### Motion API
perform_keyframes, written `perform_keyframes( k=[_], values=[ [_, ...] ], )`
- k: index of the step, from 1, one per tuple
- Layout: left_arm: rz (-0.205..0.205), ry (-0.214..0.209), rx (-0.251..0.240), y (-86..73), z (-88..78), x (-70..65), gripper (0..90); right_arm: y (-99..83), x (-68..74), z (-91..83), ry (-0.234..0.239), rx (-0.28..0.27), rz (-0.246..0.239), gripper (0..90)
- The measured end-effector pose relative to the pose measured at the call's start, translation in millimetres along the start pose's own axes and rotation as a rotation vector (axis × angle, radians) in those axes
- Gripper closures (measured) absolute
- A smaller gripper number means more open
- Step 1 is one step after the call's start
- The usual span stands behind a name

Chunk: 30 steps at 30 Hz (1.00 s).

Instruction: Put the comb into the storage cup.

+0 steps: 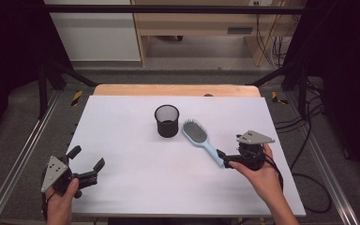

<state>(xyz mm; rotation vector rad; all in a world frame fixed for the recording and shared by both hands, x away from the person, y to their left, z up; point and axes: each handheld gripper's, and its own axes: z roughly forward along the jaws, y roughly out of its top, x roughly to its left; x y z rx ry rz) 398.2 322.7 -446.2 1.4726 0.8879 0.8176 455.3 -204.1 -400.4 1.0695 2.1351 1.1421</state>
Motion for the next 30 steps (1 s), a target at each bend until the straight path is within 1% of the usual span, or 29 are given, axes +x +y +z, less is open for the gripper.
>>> perform_keyframes(
  k=[1, 2, 3, 4, 5, 6, 7, 8, 9, 11, 13, 14, 16, 17, 18, 19, 20, 21, 26, 28, 29, 30],
  values=[
    [0.000, -0.001, 0.001, 0.0, 0.2, -0.3, 1.0, 8.0, 2.0, 3.1, 0.002, 0.021, -0.031, 10.2],
    [0.000, -0.002, 0.001, -0.1, 0.4, -0.4, 1.0, 8.0, 2.0, 3.1, 0.002, 0.021, -0.031, 10.2],
    [0.000, -0.002, 0.004, -0.4, 0.6, -0.3, 1.0, 15.3, 2.7, 6.5, 0.008, 0.045, -0.036, 10.4],
    [0.000, -0.001, 0.005, -0.5, 0.6, -0.1, 1.0, 15.3, 2.7, 6.5, 0.008, 0.045, -0.036, 10.4],
    [-0.003, 0.001, 0.004, -0.5, 0.9, 0.5, 1.0, 20.9, 2.4, 10.4, 0.014, 0.067, -0.037, 10.9],
    [-0.003, 0.001, 0.004, -0.5, 0.9, 0.5, 1.0, 20.9, 2.4, 10.4, 0.014, 0.067, -0.037, 10.9],
    [-0.003, 0.003, 0.003, -0.7, 1.2, 0.8, 1.0, 26.8, 0.5, 16.7, 0.012, 0.106, -0.042, 11.3],
    [-0.003, 0.003, 0.003, -0.7, 1.2, 0.8, 1.0, 28.3, -0.4, 18.9, 0.013, 0.119, -0.041, 11.3],
    [0.002, 0.003, 0.007, -1.1, 1.1, 1.1, 1.0, 28.3, -0.4, 18.9, 0.013, 0.119, -0.041, 11.3],
    [0.003, 0.007, 0.011, -1.3, 0.2, 1.6, 1.0, 30.5, -2.9, 25.1, 0.014, 0.143, -0.034, 10.6],
    [-0.002, 0.011, 0.003, -0.4, -1.3, 2.5, 1.0, 31.2, -4.8, 30.8, 0.021, 0.168, -0.027, 9.8],
    [-0.004, 0.012, 0.001, -0.3, -1.5, 2.6, 1.0, 31.7, -5.7, 33.9, 0.024, 0.188, -0.024, 10.0],
    [-0.002, 0.013, 0.004, -0.7, -1.1, 2.9, 1.0, 32.1, -6.7, 38.4, 0.020, 0.216, -0.023, 10.1],
    [0.000, 0.010, 0.008, -1.2, -0.2, 2.7, 1.0, 31.8, -8.3, 43.7, 0.028, 0.244, -0.026, 10.2],
    [0.000, 0.010, 0.008, -1.2, -0.2, 2.7, 1.0, 31.8, -8.3, 43.7, 0.028, 0.244, -0.026, 10.2],
    [0.003, 0.009, 0.008, -0.8, -0.1, 2.6, 1.0, 30.9, -8.8, 47.8, 0.045, 0.268, -0.015, 10.1],
    [0.003, 0.009, 0.007, -0.5, -0.2, 2.3, 1.0, 30.9, -8.8, 47.8, 0.045, 0.268, -0.015, 10.1],
    [0.004, 0.009, 0.005, -0.2, -0.4, 1.8, 1.0, 30.0, -8.7, 51.6, 0.054, 0.281, -0.013, 9.9],
    [0.005, 0.006, 0.007, -0.1, 0.8, 1.5, 1.0, 28.0, -7.3, 58.7, 0.058, 0.316, -0.012, 9.6],
    [0.013, 0.005, 0.011, -0.2, 0.8, 0.8, 1.0, 27.2, -6.6, 61.7, 0.057, 0.322, -0.017, 9.6],
    [0.017, 0.006, 0.013, -0.4, 0.7, 0.4, 1.0, 26.7, -5.9, 65.7, 0.061, 0.337, -0.011, 9.6],
    [0.021, 0.006, 0.016, -0.5, 0.5, 0.2, 1.0, 26.7, -5.9, 65.7, 0.061, 0.337, -0.011, 9.6]
  ],
)
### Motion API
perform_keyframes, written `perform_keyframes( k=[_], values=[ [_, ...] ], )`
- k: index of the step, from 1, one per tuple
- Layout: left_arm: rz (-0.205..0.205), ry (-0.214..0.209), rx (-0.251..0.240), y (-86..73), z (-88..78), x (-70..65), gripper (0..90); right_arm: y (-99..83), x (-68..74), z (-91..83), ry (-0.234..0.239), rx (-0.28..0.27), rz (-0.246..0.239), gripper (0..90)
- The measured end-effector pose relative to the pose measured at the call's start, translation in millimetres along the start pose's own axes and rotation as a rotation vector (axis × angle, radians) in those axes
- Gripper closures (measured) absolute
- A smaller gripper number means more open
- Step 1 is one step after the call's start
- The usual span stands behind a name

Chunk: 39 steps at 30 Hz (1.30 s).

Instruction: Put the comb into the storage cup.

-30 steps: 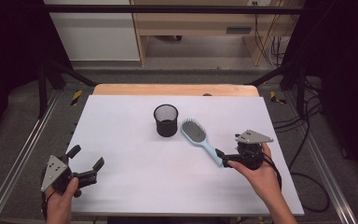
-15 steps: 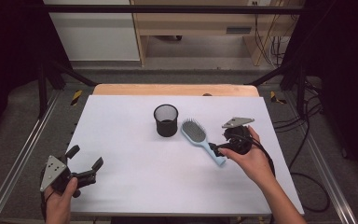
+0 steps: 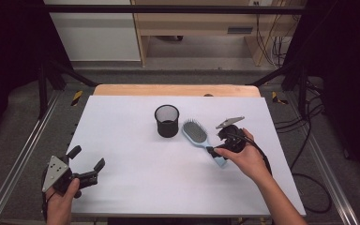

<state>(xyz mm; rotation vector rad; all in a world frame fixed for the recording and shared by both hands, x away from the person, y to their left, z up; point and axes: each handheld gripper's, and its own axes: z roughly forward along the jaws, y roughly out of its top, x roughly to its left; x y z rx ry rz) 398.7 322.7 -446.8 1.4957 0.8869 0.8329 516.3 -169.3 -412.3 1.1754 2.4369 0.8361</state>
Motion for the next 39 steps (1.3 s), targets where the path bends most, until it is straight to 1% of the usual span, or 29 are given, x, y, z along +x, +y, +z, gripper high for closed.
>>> perform_keyframes(
  k=[2, 3, 6, 8, 9, 12, 13, 17, 20, 21, 22, 23, 24, 25, 29, 32, 37, 38, 39],
  values=[
    [-0.001, 0.001, -0.002, 0.4, -0.5, 0.0, 1.0, 0.9, 0.9, 4.9, 0.004, 0.022, 0.012, 10.0],
    [-0.007, 0.000, -0.008, 1.1, -0.3, 0.1, 1.0, 1.0, 0.7, 6.8, 0.003, 0.023, 0.008, 10.4],
    [-0.003, -0.002, -0.003, 0.6, 0.5, -0.3, 1.0, 1.4, 0.6, 9.9, 0.002, 0.030, 0.009, 11.1],
    [0.000, -0.004, -0.001, 0.5, 0.4, -0.5, 1.0, 1.5, 1.0, 15.2, 0.013, 0.047, 0.019, 12.6],
    [-0.001, -0.004, -0.004, 0.8, 0.1, -0.6, 1.0, 1.5, 0.6, 17.3, 0.015, 0.049, 0.014, 12.7],
    [-0.001, -0.005, -0.005, 1.0, 0.4, -0.1, 1.0, 2.2, 0.7, 20.9, 0.013, 0.055, 0.026, 13.1],
    [-0.001, -0.005, -0.005, 0.8, 0.6, -0.2, 1.0, 2.2, -0.3, 25.1, 0.009, 0.066, 0.020, 13.4],
    [0.010, -0.010, 0.001, -0.3, 0.8, -0.7, 1.0, 2.4, -0.3, 30.8, 0.006, 0.079, 0.024, 14.9],
    [0.010, -0.011, 0.001, -0.1, 0.7, -0.1, 1.0, 3.8, 0.5, 35.4, 0.014, 0.073, 0.028, 17.1],
    [0.008, -0.012, -0.003, 0.8, 1.3, -0.2, 1.0, 4.9, 0.7, 38.9, 0.023, 0.076, 0.040, 20.1],
    [0.011, -0.013, -0.002, 1.2, 1.5, -0.8, 1.0, 5.3, 0.3, 41.1, 0.033, 0.082, 0.051, 20.8],
    [0.011, -0.013, -0.002, 1.2, 1.5, -0.8, 1.0, 5.3, 0.3, 41.1, 0.033, 0.082, 0.051, 20.8],
    [0.022, -0.015, 0.001, 1.7, 1.3, -2.4, 1.0, 5.7, -0.2, 45.8, 0.043, 0.092, 0.065, 24.2],
    [0.022, -0.015, 0.001, 1.7, 1.3, -2.4, 1.0, 5.7, -0.2, 45.8, 0.043, 0.092, 0.065, 24.2],
    [0.039, -0.022, 0.007, 1.5, 2.5, -4.9, 0.9, 5.5, -1.0, 53.4, 0.034, 0.097, 0.060, 31.1],
    [0.039, -0.025, 0.013, 0.3, 3.8, -4.4, 0.9, 5.2, -2.3, 55.5, 0.026, 0.093, 0.060, 33.7],
    [0.036, -0.023, 0.005, 1.3, 2.1, -3.9, 0.9, 5.2, -2.4, 57.4, 0.027, 0.090, 0.057, 40.6],
    [0.037, -0.022, 0.004, 1.5, 1.9, -3.8, 0.9, 5.2, -2.4, 57.4, 0.027, 0.090, 0.057, 40.6],
    [0.036, -0.022, 0.004, 1.7, 1.9, -3.8, 0.9, 5.0, -2.1, 58.1, 0.027, 0.090, 0.050, 43.3]
  ],
)
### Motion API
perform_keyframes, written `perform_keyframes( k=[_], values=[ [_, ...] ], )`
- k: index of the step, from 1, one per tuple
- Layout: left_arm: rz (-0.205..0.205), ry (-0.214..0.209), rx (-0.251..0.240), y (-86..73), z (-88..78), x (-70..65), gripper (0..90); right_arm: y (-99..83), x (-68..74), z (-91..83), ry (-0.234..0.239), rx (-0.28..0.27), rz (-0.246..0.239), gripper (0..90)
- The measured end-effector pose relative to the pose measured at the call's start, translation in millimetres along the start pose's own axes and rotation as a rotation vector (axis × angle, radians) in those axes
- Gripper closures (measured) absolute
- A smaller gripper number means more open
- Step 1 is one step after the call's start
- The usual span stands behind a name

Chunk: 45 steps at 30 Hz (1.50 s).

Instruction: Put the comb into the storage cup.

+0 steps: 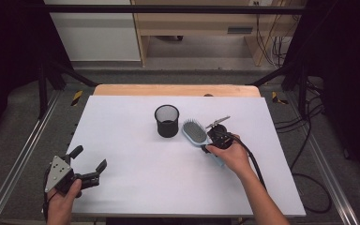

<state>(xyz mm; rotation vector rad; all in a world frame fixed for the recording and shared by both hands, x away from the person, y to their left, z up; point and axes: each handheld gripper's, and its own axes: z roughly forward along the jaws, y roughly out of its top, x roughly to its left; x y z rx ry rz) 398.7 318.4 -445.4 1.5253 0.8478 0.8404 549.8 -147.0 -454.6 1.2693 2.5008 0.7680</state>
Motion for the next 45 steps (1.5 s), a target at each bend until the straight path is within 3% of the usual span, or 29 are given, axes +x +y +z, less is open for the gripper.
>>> perform_keyframes(
  k=[15, 22, 32, 39, 42, 45],
  values=[
    [0.004, -0.002, 0.003, -0.1, 0.5, -0.1, 0.9, -0.9, 4.5, 6.8, -0.017, 0.025, -0.040, 56.6],
    [0.008, -0.007, 0.008, -0.3, 1.1, -1.3, 0.9, -1.5, 9.0, 5.1, -0.025, 0.041, -0.055, 67.6],
    [0.004, -0.007, 0.008, -0.4, 0.9, -0.9, 0.9, 0.6, 11.9, 3.4, -0.036, 0.067, -0.075, 69.7],
    [0.002, -0.009, 0.005, -0.2, 1.2, -0.6, 0.9, -7.2, 7.5, -11.5, -0.029, 0.024, -0.057, 69.7],
    [0.002, -0.011, 0.005, -0.1, 1.1, -1.0, 0.9, -12.1, 4.9, -26.6, -0.015, -0.051, -0.044, 69.7],
    [-0.002, -0.012, 0.011, -0.8, 1.8, -1.3, 1.0, -14.8, 5.0, -32.3, -0.013, -0.085, -0.042, 69.7]
  ],
)
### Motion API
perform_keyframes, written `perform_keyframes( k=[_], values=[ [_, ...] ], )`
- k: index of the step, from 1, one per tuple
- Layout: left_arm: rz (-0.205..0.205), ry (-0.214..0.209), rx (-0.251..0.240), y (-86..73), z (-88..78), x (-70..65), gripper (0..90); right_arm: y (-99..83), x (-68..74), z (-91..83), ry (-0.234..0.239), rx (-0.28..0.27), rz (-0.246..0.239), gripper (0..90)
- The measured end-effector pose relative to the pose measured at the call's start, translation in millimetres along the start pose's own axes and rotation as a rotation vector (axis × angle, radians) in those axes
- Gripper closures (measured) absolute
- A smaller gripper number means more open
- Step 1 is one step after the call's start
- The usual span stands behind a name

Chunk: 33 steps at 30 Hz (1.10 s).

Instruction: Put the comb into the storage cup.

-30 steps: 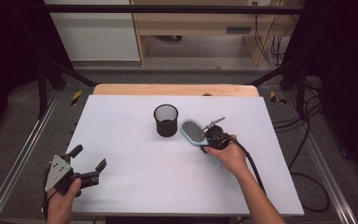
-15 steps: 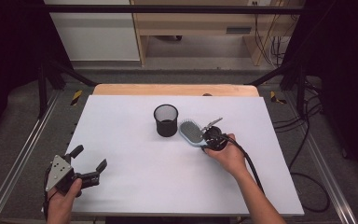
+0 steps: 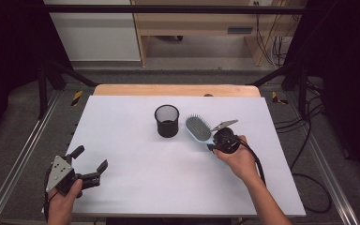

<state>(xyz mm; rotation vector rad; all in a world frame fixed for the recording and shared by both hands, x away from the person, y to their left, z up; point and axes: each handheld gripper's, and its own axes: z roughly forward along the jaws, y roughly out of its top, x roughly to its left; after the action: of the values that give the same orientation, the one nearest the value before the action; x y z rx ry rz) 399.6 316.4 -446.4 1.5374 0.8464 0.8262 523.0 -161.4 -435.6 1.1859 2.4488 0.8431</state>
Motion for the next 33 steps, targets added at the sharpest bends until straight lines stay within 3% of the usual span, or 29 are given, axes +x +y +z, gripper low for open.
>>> perform_keyframes(
  k=[1, 4, 8, 9, 11, 12, 13, 14, 15, 17, 22, 24, 31, 33],
  values=[
    [-0.004, 0.000, 0.003, -0.4, 0.3, -0.5, 1.0, -5.7, 1.8, -5.5, 0.005, -0.058, 0.006, 69.7],
    [-0.002, 0.002, 0.009, -0.8, 0.6, -2.2, 1.0, -11.1, 4.9, -9.4, 0.006, -0.091, 0.013, 69.7],
    [-0.007, 0.002, 0.017, 1.8, -0.9, -7.0, 1.2, -23.4, 11.3, -23.1, 0.000, -0.194, 0.019, 69.7],
    [-0.007, 0.002, 0.017, 1.8, -0.9, -7.0, 1.4, -23.4, 11.3, -23.1, 0.000, -0.194, 0.019, 69.7],
    [-0.006, 0.005, 0.045, 2.0, -0.2, -11.3, 1.8, -27.8, 14.8, -29.7, 0.017, -0.273, 0.039, 69.7],
    [-0.006, 0.005, 0.045, 2.0, -0.2, -11.3, 1.9, -27.8, 14.8, -29.7, 0.017, -0.273, 0.039, 69.7],
    [-0.006, 0.005, 0.061, 1.7, 0.1, -14.2, 1.9, -31.1, 16.6, -32.1, 0.022, -0.335, 0.059, 69.7],
    [-0.006, 0.005, 0.061, 1.7, 0.1, -14.2, 1.9, -31.1, 16.6, -32.1, 0.022, -0.335, 0.059, 69.7],
    [-0.009, 0.002, 0.062, 2.3, -0.4, -16.0, 1.9, -35.0, 17.4, -31.9, 0.034, -0.388, 0.098, 69.7],
    [-0.029, -0.010, 0.047, 5.8, -0.1, -20.1, 1.8, -34.6, 19.3, -33.8, 0.025, -0.396, 0.105, 69.7],
    [-0.025, -0.031, 0.010, 19.4, 2.7, -30.4, 1.8, -37.6, 25.0, -35.6, 0.023, -0.422, 0.097, 69.7],
    [-0.015, -0.044, 0.000, 26.6, 5.2, -37.0, 1.8, -39.1, 26.2, -34.6, 0.026, -0.431, 0.119, 69.7],
    [-0.001, -0.101, 0.012, 41.0, 33.2, -61.3, 2.0, -38.6, 29.6, -36.2, 0.022, -0.468, 0.117, 69.7],
    [-0.015, -0.114, 0.002, 46.4, 42.4, -66.2, 2.1, -37.6, 30.9, -37.6, 0.022, -0.488, 0.119, 69.7]
  ],
)
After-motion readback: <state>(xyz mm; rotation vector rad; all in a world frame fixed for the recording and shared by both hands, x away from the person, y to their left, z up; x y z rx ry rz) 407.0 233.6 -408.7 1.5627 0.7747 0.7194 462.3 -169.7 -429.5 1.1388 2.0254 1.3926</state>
